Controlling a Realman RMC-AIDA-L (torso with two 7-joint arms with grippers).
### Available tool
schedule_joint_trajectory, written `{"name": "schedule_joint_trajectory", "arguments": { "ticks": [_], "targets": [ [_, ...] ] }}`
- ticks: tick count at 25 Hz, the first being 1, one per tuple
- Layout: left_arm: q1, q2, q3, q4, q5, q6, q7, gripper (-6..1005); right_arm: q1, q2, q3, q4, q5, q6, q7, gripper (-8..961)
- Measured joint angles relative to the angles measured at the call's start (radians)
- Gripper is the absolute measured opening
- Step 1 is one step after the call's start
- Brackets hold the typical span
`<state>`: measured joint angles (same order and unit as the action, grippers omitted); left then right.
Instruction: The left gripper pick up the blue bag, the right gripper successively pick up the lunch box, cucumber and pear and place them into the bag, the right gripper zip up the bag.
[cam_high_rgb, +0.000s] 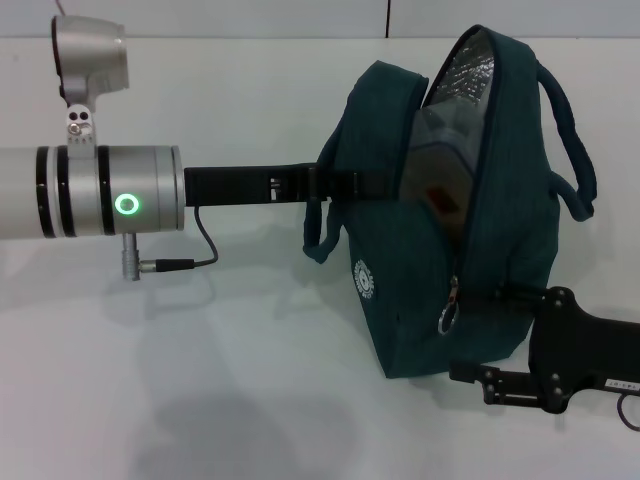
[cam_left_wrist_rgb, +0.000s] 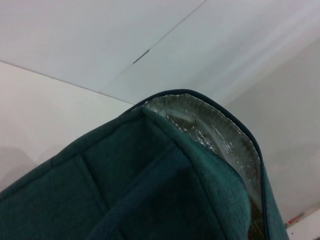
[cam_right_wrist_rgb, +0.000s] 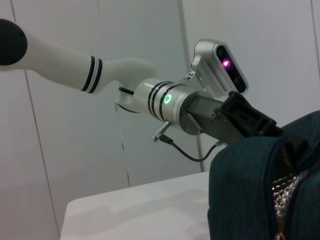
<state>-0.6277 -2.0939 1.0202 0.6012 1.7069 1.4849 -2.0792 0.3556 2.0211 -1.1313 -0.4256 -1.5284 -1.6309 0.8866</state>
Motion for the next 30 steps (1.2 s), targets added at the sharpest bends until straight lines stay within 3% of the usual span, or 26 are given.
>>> {"name": "schedule_joint_trajectory", "arguments": {
  "ticks": [20, 30],
  "targets": [
    [0.01, 0.003, -0.001, 0.003, 0.0, 0.003, 0.001, 56, -0.002, -0.005, -0.014, 0.016, 0.058, 0.017, 0.008, 725],
    [0.009, 0.002, 0.0, 0.008, 0.0, 0.003, 0.001, 56, 0.019, 0.001, -0.222, 0.037, 0.203, 0.036, 0.001, 724]
  ]
}}
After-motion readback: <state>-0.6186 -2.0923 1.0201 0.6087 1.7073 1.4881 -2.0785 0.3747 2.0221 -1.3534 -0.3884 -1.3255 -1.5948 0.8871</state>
